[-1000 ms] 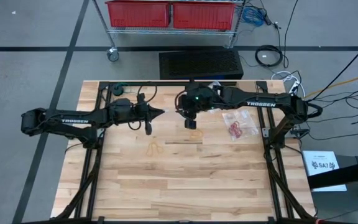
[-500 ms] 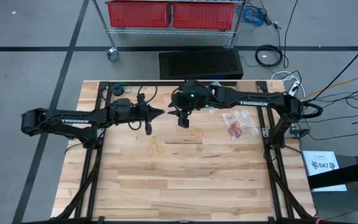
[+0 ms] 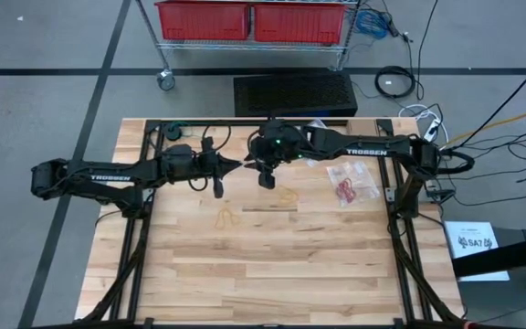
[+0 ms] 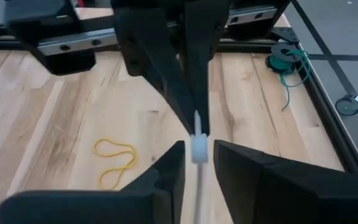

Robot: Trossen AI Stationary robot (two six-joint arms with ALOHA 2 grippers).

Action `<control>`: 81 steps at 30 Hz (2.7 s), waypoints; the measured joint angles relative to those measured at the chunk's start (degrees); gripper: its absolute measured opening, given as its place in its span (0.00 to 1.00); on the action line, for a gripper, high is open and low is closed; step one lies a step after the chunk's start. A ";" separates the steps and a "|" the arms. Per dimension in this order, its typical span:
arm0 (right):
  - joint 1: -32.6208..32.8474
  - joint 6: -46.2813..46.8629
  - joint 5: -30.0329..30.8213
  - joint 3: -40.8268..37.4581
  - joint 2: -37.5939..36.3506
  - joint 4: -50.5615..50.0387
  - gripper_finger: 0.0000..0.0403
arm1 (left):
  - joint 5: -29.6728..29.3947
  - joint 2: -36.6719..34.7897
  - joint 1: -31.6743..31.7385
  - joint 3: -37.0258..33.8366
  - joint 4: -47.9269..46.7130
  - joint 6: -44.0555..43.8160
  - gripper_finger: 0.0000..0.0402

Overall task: Sort rubber bands
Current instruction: Open the left zip bag

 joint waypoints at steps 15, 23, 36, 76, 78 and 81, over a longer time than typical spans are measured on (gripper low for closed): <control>-0.26 -0.24 0.07 0.02 0.08 -2.55 0.02 | 0.20 -0.05 -0.02 0.00 0.00 0.18 0.00; -0.32 -0.26 0.93 0.04 -0.05 -8.63 0.03 | -1.39 -0.88 0.00 0.02 -0.34 0.28 0.00; -0.25 -0.70 0.76 0.02 -0.05 -9.26 0.03 | 2.79 1.93 -0.02 0.04 -0.14 -2.97 0.11; 0.51 -1.95 0.64 0.17 -0.16 -12.24 0.03 | 2.67 5.07 1.01 0.98 5.34 -5.62 0.00; 0.53 -1.95 0.66 0.17 -0.16 -13.29 0.03 | 2.52 4.22 1.03 0.98 5.26 -5.26 0.00; 0.53 -1.95 0.66 0.16 -0.16 -14.73 0.03 | 2.27 3.27 1.06 0.98 5.21 -4.60 0.00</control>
